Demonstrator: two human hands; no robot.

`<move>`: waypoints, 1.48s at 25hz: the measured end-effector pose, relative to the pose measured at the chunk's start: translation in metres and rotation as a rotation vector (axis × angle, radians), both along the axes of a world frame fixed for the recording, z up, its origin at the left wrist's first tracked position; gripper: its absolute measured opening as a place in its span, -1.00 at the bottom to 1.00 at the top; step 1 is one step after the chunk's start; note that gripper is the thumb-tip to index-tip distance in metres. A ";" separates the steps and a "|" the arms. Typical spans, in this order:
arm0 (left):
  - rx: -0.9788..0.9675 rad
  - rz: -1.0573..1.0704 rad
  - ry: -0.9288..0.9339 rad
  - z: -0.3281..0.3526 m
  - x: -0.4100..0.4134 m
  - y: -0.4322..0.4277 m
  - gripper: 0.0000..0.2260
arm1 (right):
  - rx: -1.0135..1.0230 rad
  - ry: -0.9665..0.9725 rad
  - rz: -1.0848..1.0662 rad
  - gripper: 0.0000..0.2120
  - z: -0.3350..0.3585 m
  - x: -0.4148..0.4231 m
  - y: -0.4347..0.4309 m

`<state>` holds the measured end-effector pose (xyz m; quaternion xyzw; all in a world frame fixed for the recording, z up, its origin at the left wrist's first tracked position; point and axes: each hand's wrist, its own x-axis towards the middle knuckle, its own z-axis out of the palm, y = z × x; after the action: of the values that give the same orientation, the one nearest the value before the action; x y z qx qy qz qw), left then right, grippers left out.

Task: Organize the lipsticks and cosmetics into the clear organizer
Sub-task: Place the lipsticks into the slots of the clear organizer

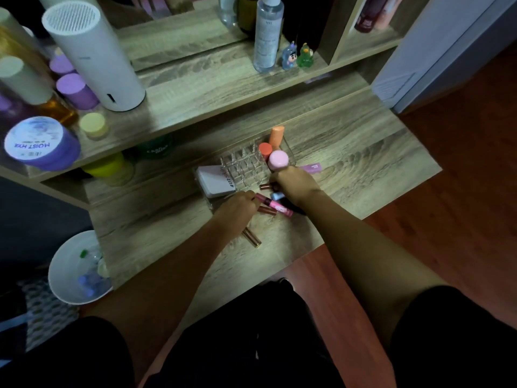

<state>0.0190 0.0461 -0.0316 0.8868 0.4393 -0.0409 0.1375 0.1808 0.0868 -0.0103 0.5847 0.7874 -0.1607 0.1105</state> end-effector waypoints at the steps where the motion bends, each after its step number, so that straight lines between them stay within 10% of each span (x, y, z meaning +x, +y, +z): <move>1: 0.002 -0.003 0.000 0.001 0.000 -0.001 -0.73 | 0.007 -0.012 0.019 -0.79 0.001 -0.001 -0.001; 6: 0.057 -0.039 -0.073 0.010 -0.006 0.003 -0.77 | 0.076 0.040 0.052 -0.61 0.003 0.007 -0.004; 10: 0.155 0.025 -0.214 0.037 -0.029 0.009 -0.81 | 0.257 0.533 -0.251 -0.60 0.010 0.016 -0.014; 18: -0.016 0.579 -0.583 0.075 -0.055 0.052 -0.82 | 0.279 0.995 -0.483 -0.80 0.028 -0.014 0.020; 37: -0.029 0.590 -0.486 0.051 -0.037 0.083 -0.84 | 0.052 0.669 -0.283 -0.77 0.020 -0.040 0.050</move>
<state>-0.0178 0.1293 0.0194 0.7040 0.6297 0.2058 0.2560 0.1411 0.1363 0.0092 0.6058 0.6950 -0.3368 -0.1913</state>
